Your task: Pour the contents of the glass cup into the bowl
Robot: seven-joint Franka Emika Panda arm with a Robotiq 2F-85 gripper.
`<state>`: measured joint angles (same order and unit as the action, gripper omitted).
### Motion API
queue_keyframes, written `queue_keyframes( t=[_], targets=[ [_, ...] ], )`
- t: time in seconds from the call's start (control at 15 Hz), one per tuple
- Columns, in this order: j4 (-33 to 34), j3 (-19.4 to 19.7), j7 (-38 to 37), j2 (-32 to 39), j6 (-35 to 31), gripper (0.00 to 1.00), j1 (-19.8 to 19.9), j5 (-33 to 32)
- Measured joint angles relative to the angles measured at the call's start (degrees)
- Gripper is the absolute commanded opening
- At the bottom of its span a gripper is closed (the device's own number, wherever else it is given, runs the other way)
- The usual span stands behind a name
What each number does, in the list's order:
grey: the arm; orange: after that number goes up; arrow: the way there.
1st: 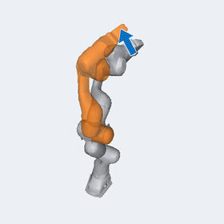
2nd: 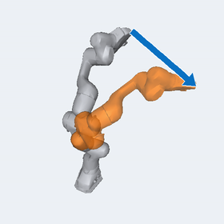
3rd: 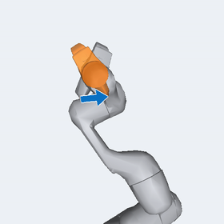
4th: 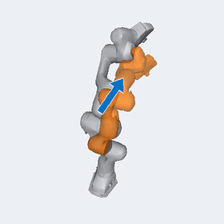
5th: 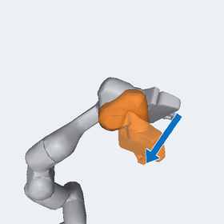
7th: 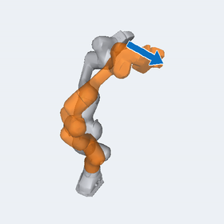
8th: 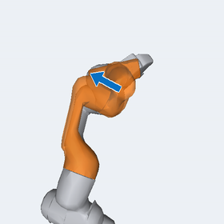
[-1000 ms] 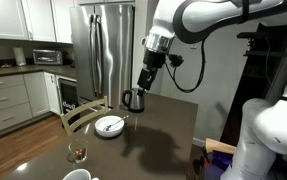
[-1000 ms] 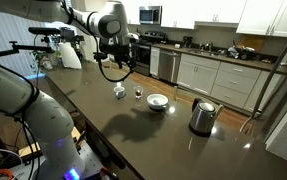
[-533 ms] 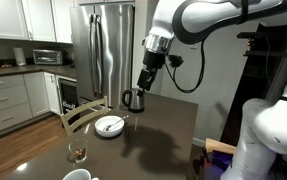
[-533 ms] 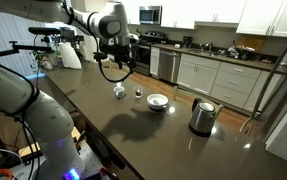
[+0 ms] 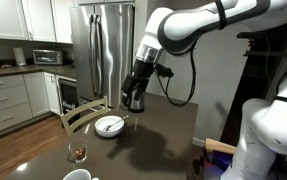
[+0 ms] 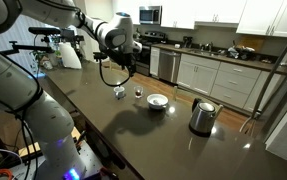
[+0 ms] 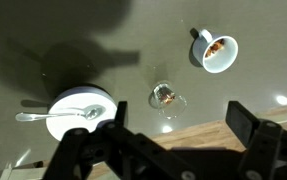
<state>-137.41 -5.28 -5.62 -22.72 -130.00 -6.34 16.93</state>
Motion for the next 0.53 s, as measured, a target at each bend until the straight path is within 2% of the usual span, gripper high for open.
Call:
queue_keyframes(
  t=[0.33, 0.53],
  targets=[
    [-1.5, 1.0, -0.1, 6.8, -10.0, 1.00, -1.9, 14.7],
    [-4.7, 2.2, 1.9, 8.7, -13.8, 1.00, -4.1, 27.7]
  ],
)
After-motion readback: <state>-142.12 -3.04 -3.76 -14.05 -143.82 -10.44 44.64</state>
